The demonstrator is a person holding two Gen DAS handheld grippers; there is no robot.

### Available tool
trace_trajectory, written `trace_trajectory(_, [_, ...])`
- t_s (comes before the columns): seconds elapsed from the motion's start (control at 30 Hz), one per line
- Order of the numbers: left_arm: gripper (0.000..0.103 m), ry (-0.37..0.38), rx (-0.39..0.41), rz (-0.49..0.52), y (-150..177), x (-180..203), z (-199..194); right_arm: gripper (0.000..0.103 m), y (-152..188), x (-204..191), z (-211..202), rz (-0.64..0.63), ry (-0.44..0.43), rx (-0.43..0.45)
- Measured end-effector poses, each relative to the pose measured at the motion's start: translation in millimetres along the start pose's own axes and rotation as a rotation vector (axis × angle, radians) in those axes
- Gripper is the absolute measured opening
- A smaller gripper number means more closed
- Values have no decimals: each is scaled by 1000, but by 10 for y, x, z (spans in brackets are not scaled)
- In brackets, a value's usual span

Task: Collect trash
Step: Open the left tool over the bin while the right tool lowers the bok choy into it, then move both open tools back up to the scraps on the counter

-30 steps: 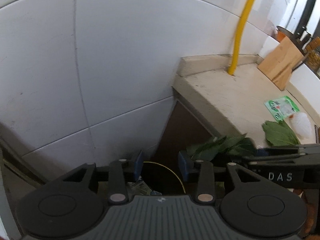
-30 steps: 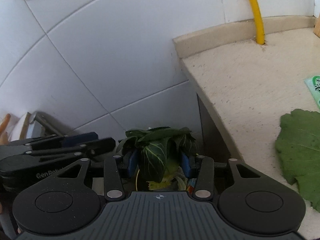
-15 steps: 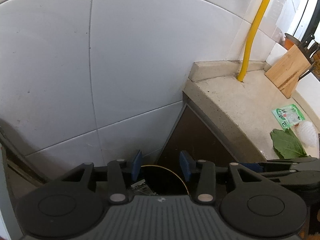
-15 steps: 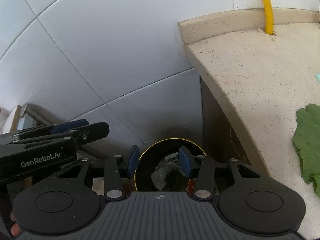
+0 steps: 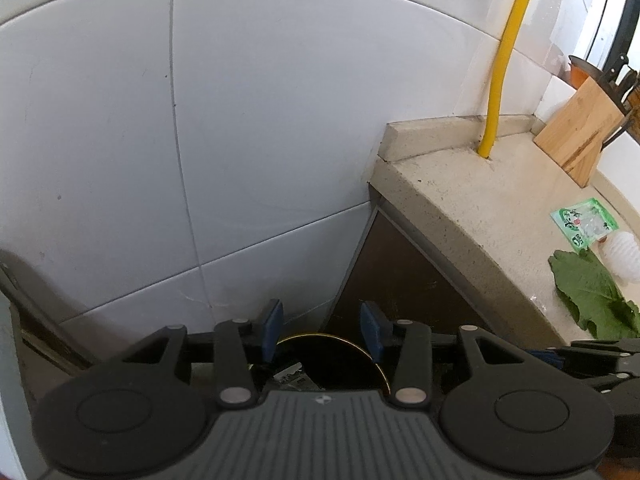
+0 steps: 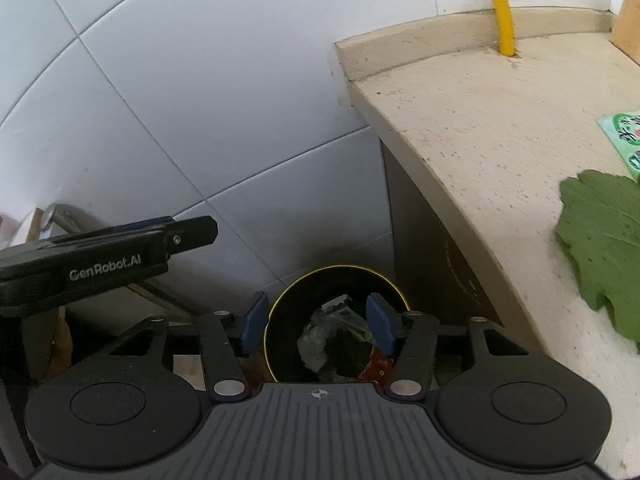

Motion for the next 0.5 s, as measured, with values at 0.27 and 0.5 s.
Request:
trace_trajectory(0.27, [38,-11,4,24,11,54,-12,67,58,101,-141,34,34,31])
trace_trajectory(0.5, [38,-26,29,86,6,148,-41,70,165,184,-255,49,65,50])
Point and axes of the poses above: each gripper's, at about its wrist camera, not at the fingertips, and z roughly the way its jaws point, x to its right, y to its underside, the point moved 6 cm from there along z, roughly the way its jaws point, and after that the axes turned 15 degrees about y, right-handed, at the moved point
